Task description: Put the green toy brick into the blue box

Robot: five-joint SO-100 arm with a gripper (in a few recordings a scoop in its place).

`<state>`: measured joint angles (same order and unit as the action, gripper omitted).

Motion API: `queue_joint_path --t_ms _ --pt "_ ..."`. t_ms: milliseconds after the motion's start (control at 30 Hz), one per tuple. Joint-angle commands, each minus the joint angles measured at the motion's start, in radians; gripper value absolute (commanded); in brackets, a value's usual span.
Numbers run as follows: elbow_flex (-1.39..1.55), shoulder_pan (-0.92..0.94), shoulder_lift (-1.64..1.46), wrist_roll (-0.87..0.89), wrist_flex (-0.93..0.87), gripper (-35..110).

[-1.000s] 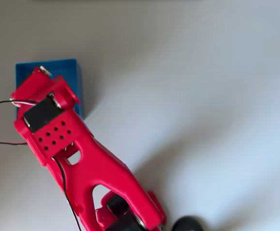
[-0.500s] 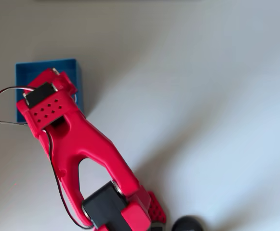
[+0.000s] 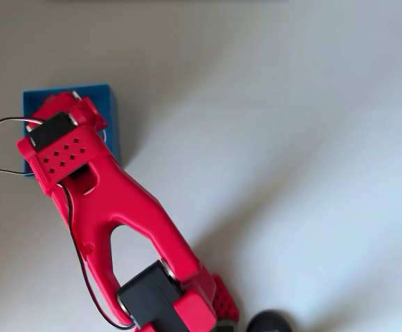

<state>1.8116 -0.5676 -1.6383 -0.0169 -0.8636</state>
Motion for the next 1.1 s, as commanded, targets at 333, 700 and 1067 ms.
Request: queue_joint_path --t_ms 333,700,1067 --pt "-0.156 0.046 -0.063 0.104 -0.272 0" --pt "-0.130 0.201 -0.268 0.003 -0.276 0" --pt "0.106 0.546 -0.368 -0.092 -0.124 0"
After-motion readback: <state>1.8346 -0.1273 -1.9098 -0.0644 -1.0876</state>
